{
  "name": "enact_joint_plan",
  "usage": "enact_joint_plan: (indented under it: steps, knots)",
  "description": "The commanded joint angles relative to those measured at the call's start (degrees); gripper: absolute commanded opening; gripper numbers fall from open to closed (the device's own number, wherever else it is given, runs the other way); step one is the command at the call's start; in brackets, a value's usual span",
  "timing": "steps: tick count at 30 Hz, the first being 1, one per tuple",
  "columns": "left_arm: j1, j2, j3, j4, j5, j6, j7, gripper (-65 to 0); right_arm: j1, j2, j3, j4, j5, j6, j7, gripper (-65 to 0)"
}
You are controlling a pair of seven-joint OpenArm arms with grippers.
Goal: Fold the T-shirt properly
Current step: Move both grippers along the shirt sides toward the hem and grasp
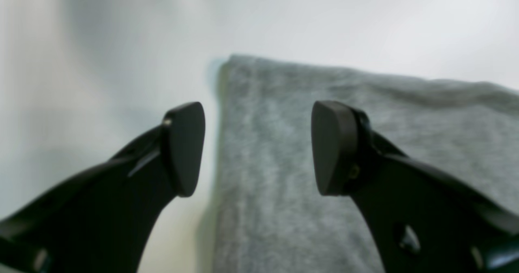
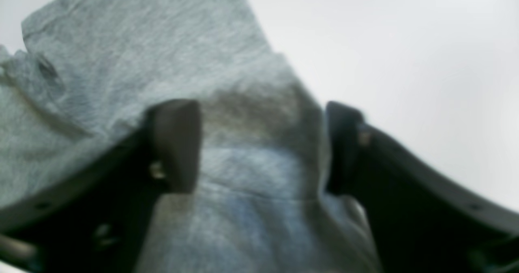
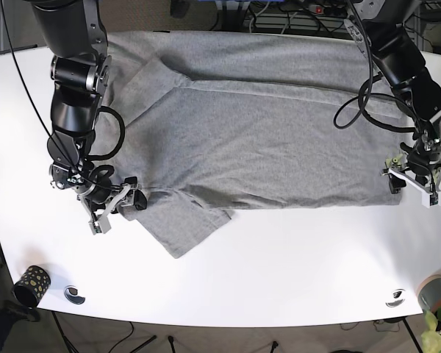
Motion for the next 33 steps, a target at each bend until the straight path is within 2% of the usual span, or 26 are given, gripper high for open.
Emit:
enact_joint_plan:
  steps: [1, 5, 8, 13, 19, 25, 27, 31, 33]
  knots:
    - [-3.39, -1.17, 0.06, -2.11, -0.72, 0.37, -1.21, -25.8, 1.14, 0.34, -0.72, 0.40, -0.18, 0.56, 0.41, -32.5]
    - [-4.80, -3.19, -0.12, -6.33, -0.72, 0.73, -1.38, -25.8, 1.14, 0.34, -0.89, 0.40, -0.09, 0.56, 0.76, -49.3]
    - [-6.38, -3.46, 0.06, -10.55, -0.72, 4.42, -4.37, -25.8, 1.14, 0.34, -0.89, 0.40, -0.09, 0.56, 0.76, -57.7]
    - [-8.40, -6.18, 0.15, -20.05, -0.64, 5.74, -7.10, -19.2, 1.14, 0.34, -0.89, 0.49, -0.09, 0.56, 0.76, -58.7]
    - [-12.27, -8.12, 4.28, -29.19, -1.08, 5.56, -7.98, -18.5, 1.06, 0.34, -0.89, 0.49, -0.09, 0.56, 0.76, -58.7]
    - [-12.44, -8.12, 6.65, -30.24, -1.08, 1.08, -9.56, -18.6, 1.06, 0.34, -0.72, 0.40, -0.09, 0.56, 0.76, -58.7]
    - [-12.44, -8.03, 6.74, -30.16, -1.08, 0.90, -9.56, -20.7, 1.06, 0.34, -0.81, 0.49, 0.17, 0.56, 0.76, -58.7]
    - [-12.53, -7.94, 6.74, -30.24, -1.08, 0.81, -9.56, -31.7, 1.06, 0.34, -0.72, 0.49, 0.26, 0.56, 0.76, -58.7]
    - [-12.53, -7.41, 6.83, -30.33, -0.99, 0.64, -9.56, -33.5, 1.06, 0.34, -0.72, 0.49, 0.26, 0.56, 0.76, -58.7]
